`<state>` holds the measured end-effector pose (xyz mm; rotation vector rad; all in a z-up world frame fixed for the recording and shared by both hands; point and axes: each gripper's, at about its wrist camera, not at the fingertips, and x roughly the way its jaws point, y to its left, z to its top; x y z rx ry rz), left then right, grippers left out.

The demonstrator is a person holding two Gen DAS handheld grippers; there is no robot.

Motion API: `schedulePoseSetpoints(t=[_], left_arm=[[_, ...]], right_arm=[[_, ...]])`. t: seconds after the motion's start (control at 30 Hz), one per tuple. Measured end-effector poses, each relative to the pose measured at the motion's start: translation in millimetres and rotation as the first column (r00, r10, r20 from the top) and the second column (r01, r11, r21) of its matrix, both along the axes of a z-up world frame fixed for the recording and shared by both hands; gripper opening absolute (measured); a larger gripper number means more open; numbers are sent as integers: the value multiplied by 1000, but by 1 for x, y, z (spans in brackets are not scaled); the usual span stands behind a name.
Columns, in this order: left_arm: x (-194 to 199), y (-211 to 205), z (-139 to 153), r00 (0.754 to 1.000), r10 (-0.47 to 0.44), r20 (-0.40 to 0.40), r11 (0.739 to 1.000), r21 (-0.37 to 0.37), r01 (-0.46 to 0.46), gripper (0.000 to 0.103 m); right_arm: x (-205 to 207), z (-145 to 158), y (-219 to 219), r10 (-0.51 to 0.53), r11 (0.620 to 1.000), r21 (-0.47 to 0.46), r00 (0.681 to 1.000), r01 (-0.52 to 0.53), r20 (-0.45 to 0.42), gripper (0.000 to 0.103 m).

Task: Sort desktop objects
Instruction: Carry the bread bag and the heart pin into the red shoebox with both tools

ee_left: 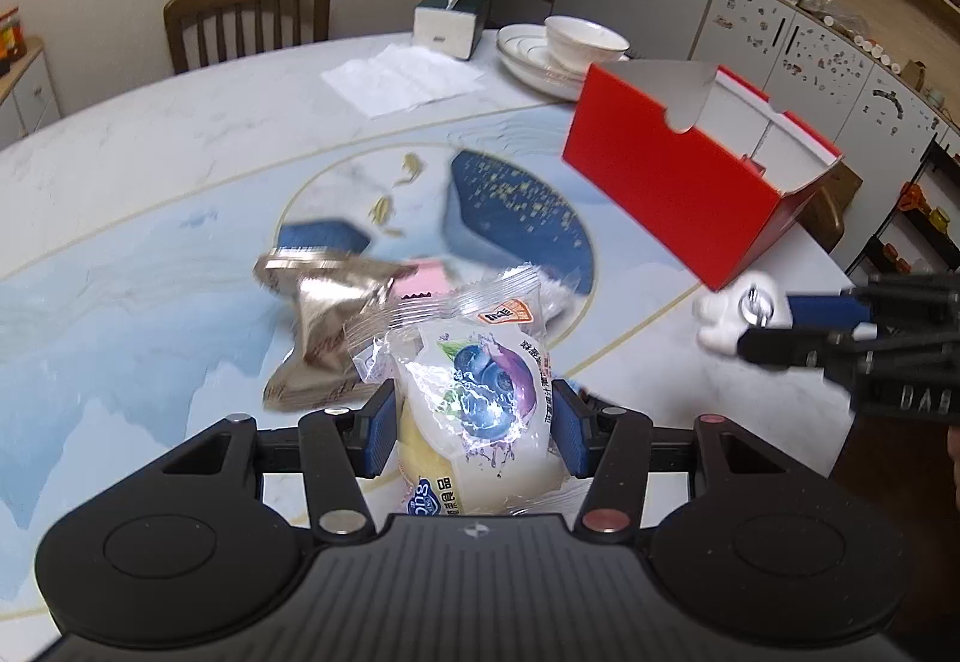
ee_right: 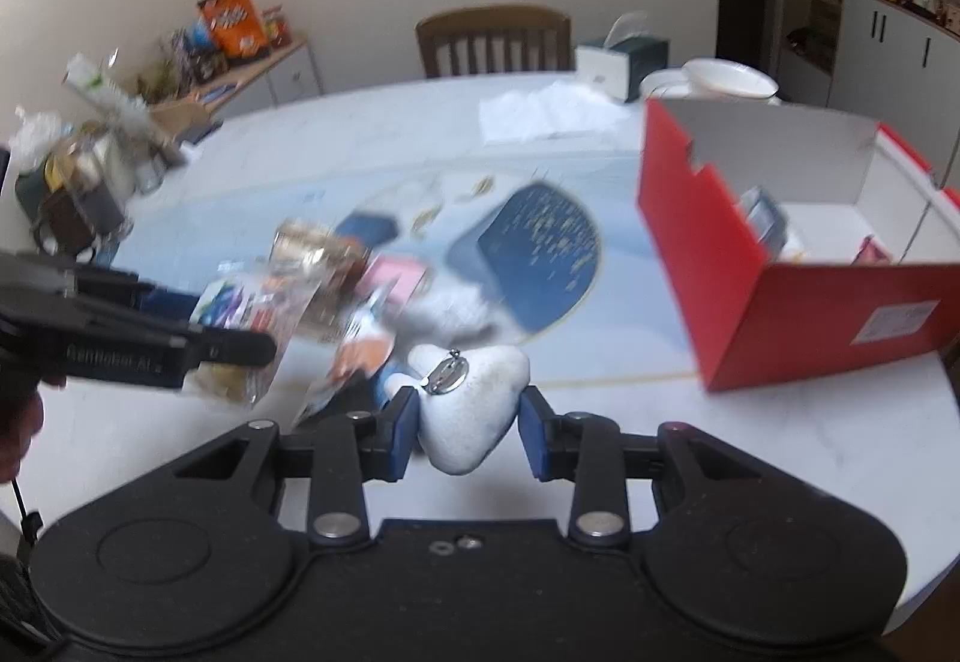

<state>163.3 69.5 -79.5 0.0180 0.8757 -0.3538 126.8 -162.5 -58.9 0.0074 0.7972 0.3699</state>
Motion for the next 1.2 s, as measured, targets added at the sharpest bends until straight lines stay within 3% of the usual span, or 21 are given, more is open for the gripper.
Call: schedulePoseSetpoints(t=[0.6, 1.2], left_arm=[[33, -65, 42, 997, -3, 73, 1000, -8, 3, 51], [82, -162, 49, 997, -30, 77, 999, 14, 29, 51]], right_arm=[[63, 46, -91, -57, 998, 33, 994, 54, 93, 34], [128, 41, -172, -40, 999, 16, 997, 39, 59, 34]])
